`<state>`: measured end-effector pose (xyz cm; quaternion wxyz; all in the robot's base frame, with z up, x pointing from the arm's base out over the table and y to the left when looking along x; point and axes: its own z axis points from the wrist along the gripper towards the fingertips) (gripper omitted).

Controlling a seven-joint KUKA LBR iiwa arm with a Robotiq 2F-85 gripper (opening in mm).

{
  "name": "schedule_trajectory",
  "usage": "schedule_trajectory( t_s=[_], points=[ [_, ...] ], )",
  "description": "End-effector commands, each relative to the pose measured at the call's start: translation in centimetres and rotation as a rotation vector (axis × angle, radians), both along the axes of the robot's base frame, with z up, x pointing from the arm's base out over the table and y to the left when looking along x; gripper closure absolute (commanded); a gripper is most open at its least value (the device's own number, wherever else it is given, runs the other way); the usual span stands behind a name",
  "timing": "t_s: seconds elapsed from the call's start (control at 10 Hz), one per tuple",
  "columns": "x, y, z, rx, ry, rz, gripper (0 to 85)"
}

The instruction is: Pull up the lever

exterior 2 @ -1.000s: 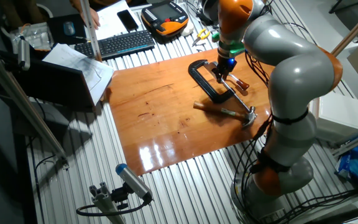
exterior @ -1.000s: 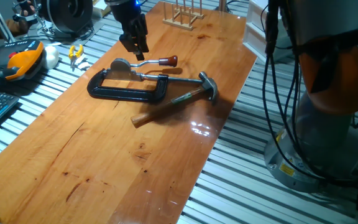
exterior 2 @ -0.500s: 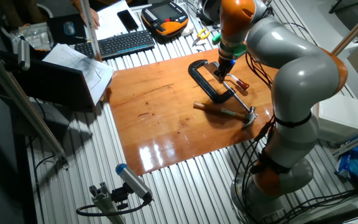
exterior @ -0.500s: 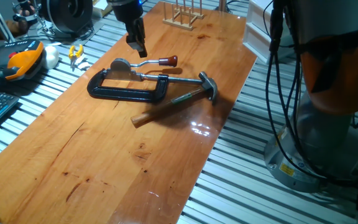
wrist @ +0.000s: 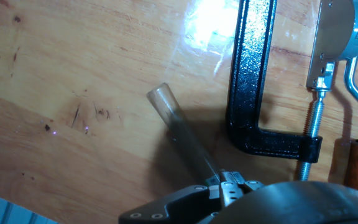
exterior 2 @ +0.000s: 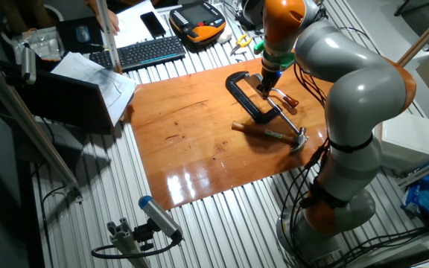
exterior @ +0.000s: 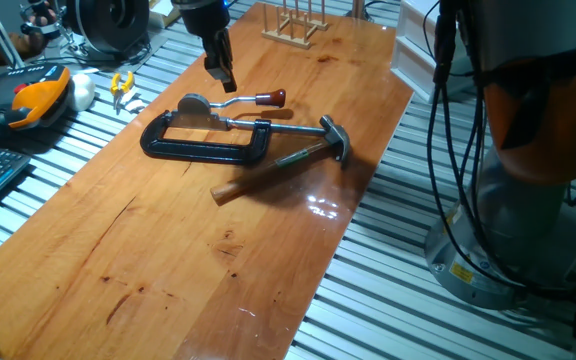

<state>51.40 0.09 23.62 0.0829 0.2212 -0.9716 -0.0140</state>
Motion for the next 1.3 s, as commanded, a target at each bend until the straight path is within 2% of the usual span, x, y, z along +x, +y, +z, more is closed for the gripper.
schedule_trajectory(
  t_s=[0.0, 0.5, 0.7, 0.8, 0.9, 1.0, 1.1, 1.2],
  points=[
    [-0.02, 0.00, -0.02, 0.000, -0.003, 0.000, 85.0],
    [-0.02, 0.00, -0.02, 0.000, -0.003, 0.000, 85.0],
    [-0.02, 0.00, -0.02, -0.005, -0.009, -0.060, 85.0],
    [-0.02, 0.00, -0.02, 0.060, -0.031, -0.087, 85.0],
    [-0.02, 0.00, -0.02, 0.040, 0.000, -0.109, 85.0],
    [-0.02, 0.00, -0.02, 0.042, 0.007, -0.155, 85.0],
    [-0.02, 0.00, -0.02, 0.007, -0.001, -0.194, 85.0],
    [-0.02, 0.00, -0.02, -0.052, 0.001, -0.222, 85.0]
  ],
)
